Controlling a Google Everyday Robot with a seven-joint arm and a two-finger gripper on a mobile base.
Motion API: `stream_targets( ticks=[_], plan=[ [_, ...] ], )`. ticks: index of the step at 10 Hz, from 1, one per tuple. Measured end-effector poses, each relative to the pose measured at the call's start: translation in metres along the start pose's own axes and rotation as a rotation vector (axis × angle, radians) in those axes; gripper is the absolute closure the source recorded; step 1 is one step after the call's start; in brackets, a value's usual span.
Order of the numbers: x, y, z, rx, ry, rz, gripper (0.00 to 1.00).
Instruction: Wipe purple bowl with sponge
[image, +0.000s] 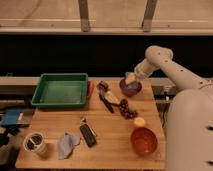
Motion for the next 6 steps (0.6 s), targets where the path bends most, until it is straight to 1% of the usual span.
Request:
stream_targets(
  ticks=[1,3,5,6],
  plan=[
    [-0.008,-0.001,0.002,0.003,0.0,-0.006,0.91],
    [-0.016,-0.002,0.014,0.004,0.019,-0.012,0.91],
    [-0.014,-0.004,0.031,0.003,0.051,-0.018,0.91],
    [-0.013,-0.002,0.037,0.005,0.064,-0.023,0.91]
  ],
)
